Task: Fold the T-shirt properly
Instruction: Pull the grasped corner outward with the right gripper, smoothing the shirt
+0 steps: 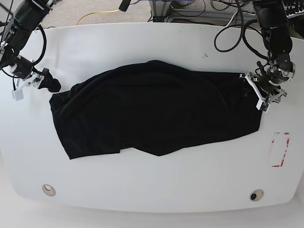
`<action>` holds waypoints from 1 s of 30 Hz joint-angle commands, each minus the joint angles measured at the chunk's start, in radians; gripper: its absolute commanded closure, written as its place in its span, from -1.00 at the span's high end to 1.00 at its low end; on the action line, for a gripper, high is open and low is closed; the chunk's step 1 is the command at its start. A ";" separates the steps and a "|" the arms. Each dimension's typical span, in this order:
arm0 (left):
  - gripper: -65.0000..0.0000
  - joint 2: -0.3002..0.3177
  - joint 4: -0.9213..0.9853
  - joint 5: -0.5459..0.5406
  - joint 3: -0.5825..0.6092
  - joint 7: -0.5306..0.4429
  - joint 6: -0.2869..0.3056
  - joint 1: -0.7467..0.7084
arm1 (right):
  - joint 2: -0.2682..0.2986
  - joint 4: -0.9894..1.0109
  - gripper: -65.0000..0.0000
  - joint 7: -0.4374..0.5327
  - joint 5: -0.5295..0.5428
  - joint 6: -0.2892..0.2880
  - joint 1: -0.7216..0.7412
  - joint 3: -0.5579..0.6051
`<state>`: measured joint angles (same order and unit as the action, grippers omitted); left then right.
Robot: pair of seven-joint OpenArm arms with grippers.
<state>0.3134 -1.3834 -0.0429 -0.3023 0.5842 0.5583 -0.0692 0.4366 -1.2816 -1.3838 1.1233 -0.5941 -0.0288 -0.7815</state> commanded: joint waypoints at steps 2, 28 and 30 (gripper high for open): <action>0.33 0.008 0.014 0.088 0.001 0.093 -0.010 -0.014 | -0.003 -0.034 0.63 0.017 0.019 -0.005 0.007 -0.003; 0.33 0.007 0.011 0.088 0.001 0.095 -0.010 -0.014 | -0.084 -0.033 -0.34 0.156 -0.050 -0.011 0.053 0.213; 0.33 0.007 0.011 0.088 0.001 0.095 -0.010 -0.014 | -0.084 -0.036 -0.52 0.156 -0.050 -0.011 0.053 0.213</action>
<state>0.3115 -1.3834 -0.0418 -0.3031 0.5846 0.5571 -0.0692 0.3351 -1.2953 -1.2427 1.0504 -0.5991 0.0078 -0.5636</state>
